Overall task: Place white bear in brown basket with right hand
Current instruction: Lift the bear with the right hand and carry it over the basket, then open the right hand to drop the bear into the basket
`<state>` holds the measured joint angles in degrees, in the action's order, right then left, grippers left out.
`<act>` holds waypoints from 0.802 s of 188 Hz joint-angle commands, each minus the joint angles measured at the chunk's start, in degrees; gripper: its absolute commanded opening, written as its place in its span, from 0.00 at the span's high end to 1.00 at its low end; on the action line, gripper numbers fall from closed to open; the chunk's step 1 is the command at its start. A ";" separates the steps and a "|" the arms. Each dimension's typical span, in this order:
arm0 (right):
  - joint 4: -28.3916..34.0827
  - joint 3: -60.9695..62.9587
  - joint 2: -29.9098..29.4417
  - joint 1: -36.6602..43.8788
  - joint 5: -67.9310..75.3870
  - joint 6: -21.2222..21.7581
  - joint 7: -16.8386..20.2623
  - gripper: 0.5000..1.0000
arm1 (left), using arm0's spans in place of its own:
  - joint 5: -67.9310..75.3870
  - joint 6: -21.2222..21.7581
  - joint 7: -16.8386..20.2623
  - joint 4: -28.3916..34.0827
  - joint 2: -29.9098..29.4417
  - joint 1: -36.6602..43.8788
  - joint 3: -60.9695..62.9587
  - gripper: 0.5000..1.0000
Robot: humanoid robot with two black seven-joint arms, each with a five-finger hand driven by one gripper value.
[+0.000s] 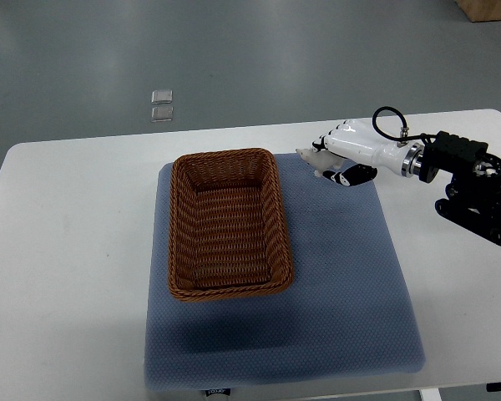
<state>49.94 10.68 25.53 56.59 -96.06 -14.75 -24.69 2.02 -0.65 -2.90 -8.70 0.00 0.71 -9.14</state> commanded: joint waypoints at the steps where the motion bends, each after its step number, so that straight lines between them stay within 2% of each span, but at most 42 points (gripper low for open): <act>1: 3.58 0.22 0.66 3.70 1.92 0.51 -0.09 0.99 | 0.00 0.03 0.00 0.00 0.00 -0.01 0.00 0.00; 36: 7.63 0.22 -0.74 8.72 2.54 2.89 -1.32 0.97 | 0.00 0.03 0.00 0.00 0.00 -0.01 0.00 0.00; 71: 7.71 -0.57 -9.26 8.54 2.54 4.47 -1.50 0.94 | 0.00 0.03 0.00 0.00 0.00 -0.01 0.00 0.00; 99: 5.69 -1.98 -12.96 5.99 2.28 5.52 -1.50 0.91 | 0.00 -0.06 0.00 0.00 0.00 -0.01 0.00 0.00; 125: 4.37 -2.68 -14.81 3.71 1.84 5.61 -1.41 0.84 | 0.00 0.03 0.00 0.00 0.00 -0.01 -0.09 0.00; 151: 2.18 -2.59 -15.42 2.04 1.84 5.43 -0.97 0.64 | 0.00 0.03 0.00 0.00 0.00 -0.01 0.00 0.00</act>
<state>53.62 8.00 10.63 59.66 -94.19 -9.14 -25.89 2.02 -0.62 -2.88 -8.70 0.00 0.69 -9.14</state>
